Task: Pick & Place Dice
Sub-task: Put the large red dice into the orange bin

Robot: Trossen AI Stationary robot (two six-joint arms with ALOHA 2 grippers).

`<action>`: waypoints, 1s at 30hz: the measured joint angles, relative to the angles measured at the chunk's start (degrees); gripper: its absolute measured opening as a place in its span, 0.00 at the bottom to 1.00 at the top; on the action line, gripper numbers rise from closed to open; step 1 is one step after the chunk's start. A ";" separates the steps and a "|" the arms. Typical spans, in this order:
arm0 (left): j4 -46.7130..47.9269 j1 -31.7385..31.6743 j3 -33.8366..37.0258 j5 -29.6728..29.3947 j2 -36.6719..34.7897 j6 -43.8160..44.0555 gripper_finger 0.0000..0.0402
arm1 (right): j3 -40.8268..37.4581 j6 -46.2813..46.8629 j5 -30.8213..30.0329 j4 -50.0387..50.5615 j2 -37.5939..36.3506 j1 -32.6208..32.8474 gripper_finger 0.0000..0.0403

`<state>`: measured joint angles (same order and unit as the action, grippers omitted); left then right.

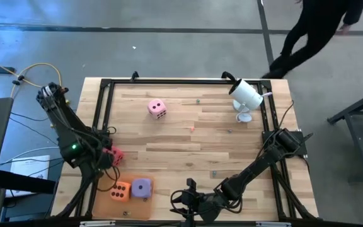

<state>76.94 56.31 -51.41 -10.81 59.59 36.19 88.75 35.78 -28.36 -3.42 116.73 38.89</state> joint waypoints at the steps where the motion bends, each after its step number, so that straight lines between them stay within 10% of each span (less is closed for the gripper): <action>1: -0.34 -0.31 1.06 -0.04 -0.94 0.57 0.98 | 0.00 -0.01 0.00 0.08 0.00 -0.01 0.31; 30: -5.77 -8.58 8.58 1.80 -4.80 -1.18 0.98 | 0.00 -0.08 -0.20 0.22 0.00 -0.04 0.31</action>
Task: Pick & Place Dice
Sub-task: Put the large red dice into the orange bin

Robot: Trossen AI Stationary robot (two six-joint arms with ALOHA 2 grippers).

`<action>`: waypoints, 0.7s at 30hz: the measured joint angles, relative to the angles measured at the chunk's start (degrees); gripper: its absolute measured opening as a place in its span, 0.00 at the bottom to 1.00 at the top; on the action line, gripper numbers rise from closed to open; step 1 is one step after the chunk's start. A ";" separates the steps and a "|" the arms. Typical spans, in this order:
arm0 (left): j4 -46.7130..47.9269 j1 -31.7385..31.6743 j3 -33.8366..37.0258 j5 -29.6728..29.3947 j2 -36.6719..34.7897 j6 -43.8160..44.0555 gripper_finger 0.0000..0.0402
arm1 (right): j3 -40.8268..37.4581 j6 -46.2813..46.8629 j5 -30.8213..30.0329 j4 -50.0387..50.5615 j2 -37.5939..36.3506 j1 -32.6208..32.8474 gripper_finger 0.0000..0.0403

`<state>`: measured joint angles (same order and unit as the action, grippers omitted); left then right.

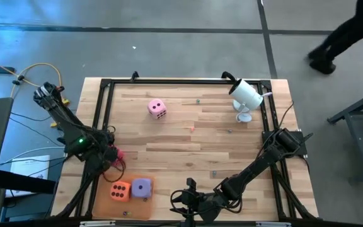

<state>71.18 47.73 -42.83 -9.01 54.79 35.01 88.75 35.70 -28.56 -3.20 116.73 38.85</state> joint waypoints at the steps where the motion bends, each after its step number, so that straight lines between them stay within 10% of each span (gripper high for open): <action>1: 0.16 -1.70 0.00 0.93 0.02 -1.19 0.98 | 0.00 0.00 -0.02 0.00 0.00 0.00 0.31; 21: -3.58 -9.43 4.26 6.92 -0.02 -11.04 0.98 | 0.00 0.00 0.00 0.02 0.00 0.02 0.31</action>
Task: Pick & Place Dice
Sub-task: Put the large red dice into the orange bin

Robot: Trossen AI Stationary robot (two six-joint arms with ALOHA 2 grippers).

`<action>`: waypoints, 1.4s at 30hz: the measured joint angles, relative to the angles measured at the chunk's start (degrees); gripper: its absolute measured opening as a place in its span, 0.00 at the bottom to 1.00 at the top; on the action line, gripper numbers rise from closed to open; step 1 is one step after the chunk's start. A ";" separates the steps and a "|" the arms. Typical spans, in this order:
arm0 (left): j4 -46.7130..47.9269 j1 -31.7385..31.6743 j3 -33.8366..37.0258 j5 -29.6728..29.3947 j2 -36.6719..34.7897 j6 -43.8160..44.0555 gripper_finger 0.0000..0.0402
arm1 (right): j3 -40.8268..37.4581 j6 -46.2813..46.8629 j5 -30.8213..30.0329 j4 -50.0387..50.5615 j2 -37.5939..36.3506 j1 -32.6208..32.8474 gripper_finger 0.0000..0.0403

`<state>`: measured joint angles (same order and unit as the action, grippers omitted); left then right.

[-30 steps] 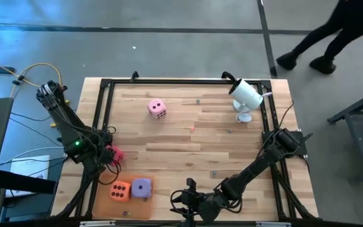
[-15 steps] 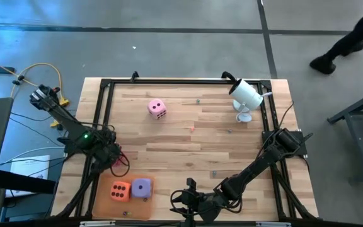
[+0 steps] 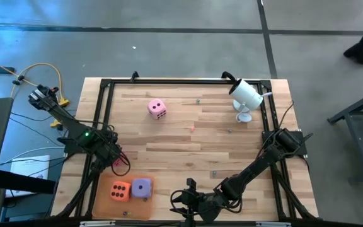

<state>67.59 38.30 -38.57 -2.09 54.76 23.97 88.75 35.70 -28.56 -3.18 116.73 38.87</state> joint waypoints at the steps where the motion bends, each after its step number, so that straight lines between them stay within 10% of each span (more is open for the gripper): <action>1: -0.02 0.00 0.06 -0.02 0.00 0.02 0.98 | 0.00 0.00 0.00 0.00 0.00 0.00 0.31; 18: -1.11 -0.48 0.47 3.21 9.57 -1.23 0.98 | 0.00 0.48 0.00 -0.04 0.00 0.02 0.31; 42: -2.68 -19.88 2.62 19.93 12.32 -10.41 0.86 | 0.00 0.40 0.04 -0.04 0.00 0.02 0.31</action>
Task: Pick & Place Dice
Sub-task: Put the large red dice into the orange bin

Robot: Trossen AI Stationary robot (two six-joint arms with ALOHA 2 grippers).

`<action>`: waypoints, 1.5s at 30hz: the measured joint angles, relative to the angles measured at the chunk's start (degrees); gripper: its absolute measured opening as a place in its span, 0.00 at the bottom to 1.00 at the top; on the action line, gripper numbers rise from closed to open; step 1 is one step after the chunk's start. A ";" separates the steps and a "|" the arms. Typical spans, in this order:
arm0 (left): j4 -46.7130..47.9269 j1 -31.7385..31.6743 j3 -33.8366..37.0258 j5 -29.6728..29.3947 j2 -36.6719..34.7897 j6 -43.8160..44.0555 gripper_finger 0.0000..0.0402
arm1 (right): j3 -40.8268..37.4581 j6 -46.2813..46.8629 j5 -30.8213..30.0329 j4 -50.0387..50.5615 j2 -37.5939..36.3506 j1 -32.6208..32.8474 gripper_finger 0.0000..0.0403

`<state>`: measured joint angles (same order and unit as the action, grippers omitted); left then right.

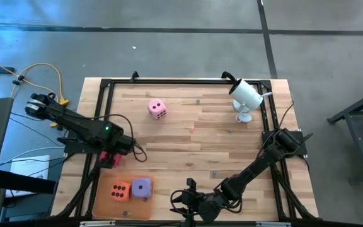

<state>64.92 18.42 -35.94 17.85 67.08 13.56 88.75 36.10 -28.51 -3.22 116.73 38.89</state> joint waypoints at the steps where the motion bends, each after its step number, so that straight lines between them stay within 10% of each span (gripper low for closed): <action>1: -0.03 -0.11 0.00 0.10 0.01 0.24 0.86 | 0.00 0.00 0.00 0.00 0.00 0.00 0.31; 32: 4.83 4.33 -16.34 0.94 -7.20 2.75 0.83 | -0.02 -0.35 0.13 0.00 0.02 -0.28 0.31; 45: 9.51 6.69 -25.22 -5.34 -7.25 9.15 0.61 | -0.02 -0.35 0.14 0.00 0.02 -0.25 0.31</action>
<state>74.43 25.11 -61.17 12.50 59.83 22.71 88.73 35.75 -28.37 -3.22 116.75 38.64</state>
